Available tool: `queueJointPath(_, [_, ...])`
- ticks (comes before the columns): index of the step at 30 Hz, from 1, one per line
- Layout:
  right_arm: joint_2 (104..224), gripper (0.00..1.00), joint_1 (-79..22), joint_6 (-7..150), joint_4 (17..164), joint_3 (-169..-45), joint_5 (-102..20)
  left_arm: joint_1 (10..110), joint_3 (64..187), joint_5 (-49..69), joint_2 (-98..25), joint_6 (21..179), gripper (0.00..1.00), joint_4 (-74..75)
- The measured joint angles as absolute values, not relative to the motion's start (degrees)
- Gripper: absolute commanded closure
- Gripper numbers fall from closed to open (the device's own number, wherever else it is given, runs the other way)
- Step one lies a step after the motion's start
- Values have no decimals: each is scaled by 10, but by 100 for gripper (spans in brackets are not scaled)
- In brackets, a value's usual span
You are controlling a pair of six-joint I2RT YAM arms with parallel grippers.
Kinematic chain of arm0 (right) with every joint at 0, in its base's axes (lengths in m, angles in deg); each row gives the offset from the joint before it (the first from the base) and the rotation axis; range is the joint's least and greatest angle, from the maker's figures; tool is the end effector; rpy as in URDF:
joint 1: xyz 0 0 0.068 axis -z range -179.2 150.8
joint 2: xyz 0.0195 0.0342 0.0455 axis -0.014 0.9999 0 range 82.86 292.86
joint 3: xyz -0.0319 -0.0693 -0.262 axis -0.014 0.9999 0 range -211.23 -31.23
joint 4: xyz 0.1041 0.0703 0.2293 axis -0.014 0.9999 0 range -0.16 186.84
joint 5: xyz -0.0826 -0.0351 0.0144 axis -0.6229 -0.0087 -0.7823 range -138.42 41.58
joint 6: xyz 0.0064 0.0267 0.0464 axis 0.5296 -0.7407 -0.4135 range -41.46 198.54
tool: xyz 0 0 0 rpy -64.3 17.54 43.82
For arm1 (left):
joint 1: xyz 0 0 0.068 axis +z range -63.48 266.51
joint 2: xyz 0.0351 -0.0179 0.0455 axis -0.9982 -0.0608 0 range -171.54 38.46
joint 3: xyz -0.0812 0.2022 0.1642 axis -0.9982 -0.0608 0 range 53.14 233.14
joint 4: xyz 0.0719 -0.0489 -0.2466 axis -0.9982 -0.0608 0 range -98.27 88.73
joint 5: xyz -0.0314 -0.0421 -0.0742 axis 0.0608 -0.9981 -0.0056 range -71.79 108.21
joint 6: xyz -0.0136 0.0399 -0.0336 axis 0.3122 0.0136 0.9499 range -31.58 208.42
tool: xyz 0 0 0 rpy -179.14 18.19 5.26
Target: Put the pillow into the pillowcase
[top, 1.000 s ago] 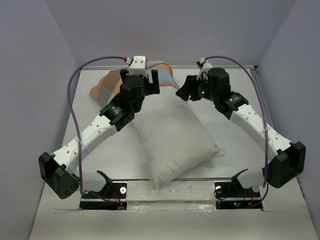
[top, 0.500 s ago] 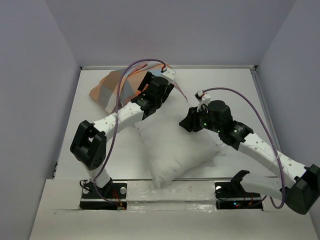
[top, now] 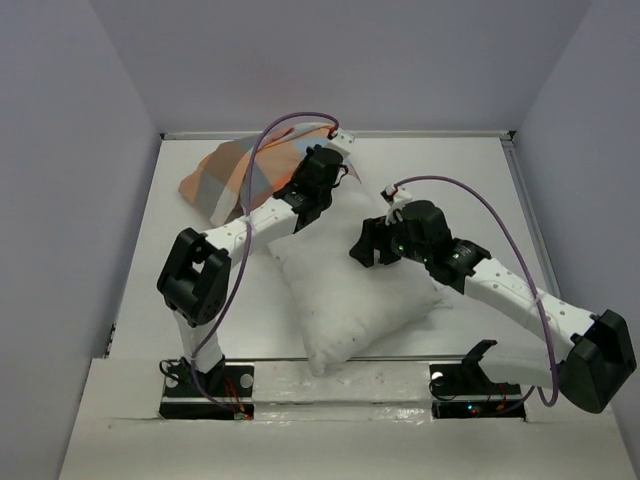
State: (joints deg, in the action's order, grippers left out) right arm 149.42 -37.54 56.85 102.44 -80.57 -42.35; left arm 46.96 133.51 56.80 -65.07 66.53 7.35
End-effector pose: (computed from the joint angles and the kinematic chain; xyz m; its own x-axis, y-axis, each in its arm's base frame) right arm 0.2029 0.1652 0.2861 -0.6171 -0.0193 -0.7867 -0.4958 0.7859 0.3696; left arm 0.3451 -0.2562 0.3036 -0.1676 0.5162 -0.8399 0.1019 0.8565 0.5061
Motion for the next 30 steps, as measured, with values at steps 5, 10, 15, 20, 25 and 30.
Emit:
queueJointPath(5, [1554, 7, -371, 599, 1040, -883, -522, 470, 1338, 510, -620, 732, 100, 30])
queueJointPath(10, [1669, 12, -336, 637, 1021, -981, -534, 468, 1335, 448, -544, 802, 100, -6])
queueJointPath(15, [1772, 87, -316, 628, 980, -999, -406, 468, 1331, 367, -489, 868, 100, -21])
queueJointPath(20, [1748, 100, -309, 562, 897, -951, -290, 459, 1330, 298, -484, 931, 100, -42])
queueJointPath(25, [1719, 100, -311, 554, 912, -966, -262, 413, 1297, 281, -448, 989, 100, -61])
queueJointPath(30, [1713, 100, -297, 541, 916, -994, -261, 371, 1246, 281, -357, 1043, 100, -71])
